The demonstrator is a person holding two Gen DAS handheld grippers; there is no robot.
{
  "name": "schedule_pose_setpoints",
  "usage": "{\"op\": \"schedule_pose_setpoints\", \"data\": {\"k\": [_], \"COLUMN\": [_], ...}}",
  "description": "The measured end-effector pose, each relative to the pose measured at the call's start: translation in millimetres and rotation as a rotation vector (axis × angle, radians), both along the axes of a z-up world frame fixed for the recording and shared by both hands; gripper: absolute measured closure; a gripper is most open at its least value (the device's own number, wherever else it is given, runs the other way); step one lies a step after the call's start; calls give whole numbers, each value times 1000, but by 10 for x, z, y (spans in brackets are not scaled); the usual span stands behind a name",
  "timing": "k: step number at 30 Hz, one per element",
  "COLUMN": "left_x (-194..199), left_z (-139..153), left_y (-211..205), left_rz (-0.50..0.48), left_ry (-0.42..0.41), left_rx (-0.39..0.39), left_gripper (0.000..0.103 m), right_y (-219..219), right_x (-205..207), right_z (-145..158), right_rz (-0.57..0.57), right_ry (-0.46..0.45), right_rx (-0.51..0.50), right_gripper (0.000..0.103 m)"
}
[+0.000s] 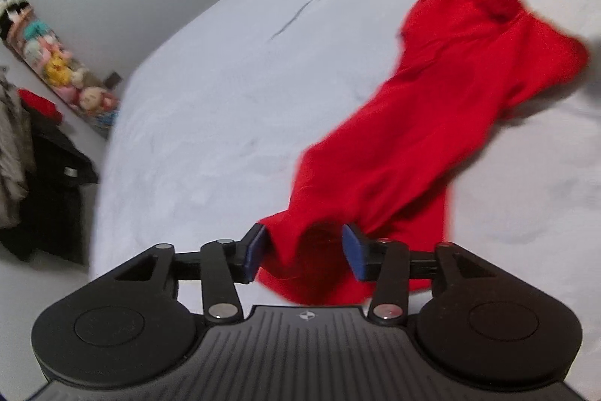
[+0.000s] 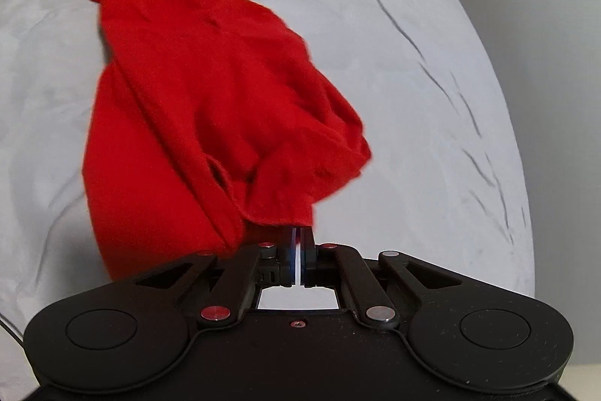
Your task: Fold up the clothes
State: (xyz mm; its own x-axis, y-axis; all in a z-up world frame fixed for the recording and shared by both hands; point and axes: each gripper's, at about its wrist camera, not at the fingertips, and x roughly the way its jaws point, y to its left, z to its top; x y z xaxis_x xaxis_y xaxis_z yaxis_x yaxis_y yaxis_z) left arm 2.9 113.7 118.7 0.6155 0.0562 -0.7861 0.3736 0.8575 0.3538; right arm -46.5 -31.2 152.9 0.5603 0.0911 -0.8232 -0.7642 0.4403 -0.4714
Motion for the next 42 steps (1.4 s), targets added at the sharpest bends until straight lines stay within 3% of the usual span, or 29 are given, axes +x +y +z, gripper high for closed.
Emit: {"op": "schedule_pose_setpoints", "data": {"k": [2,5,7,8,9,11,14,18,20,25,29,37,42], "left_x": [-78,-149,-158,-160,-169,-223,-370,-478,-422,-159,-63,-7,-57], "left_z": [-41,-184,-247,-261,-261,-242,-173,-169,-223,-297,-380,-450,-313], "left_y": [-80,-201,-219,-217,-214,-231,-311,-436,-431,-239,-198,-228,-74], "left_rz": [0,14,47,62,79,100,49,-2,47,218,277,329,322], "left_ry": [40,66,69,70,70,64,59,73,76,98,105,118,117], "left_rx": [-62,-71,-85,-97,-116,-151,-181,-142,-113,-209,-238,-225,-180], "left_gripper": [59,59,59,59,59,59,59,59,60,64,64,99,101], "right_y": [-16,-12,16,28,36,57,93,123,132,135,113,83,-6], "right_x": [-35,-104,-181,-210,-260,-331,-369,-403,-412,-478,-486,-542,-538], "right_z": [54,118,131,130,127,116,82,20,-2,8,-11,-125,-110], "right_rz": [9,23,47,57,70,85,93,82,76,84,82,107,116], "right_ry": [15,58,81,73,60,61,74,83,80,31,57,52,79], "right_rx": [41,107,135,137,136,139,143,149,150,184,179,146,146], "right_gripper": [102,98,81,67,62,62,62,62,63,63,63,63,63]}}
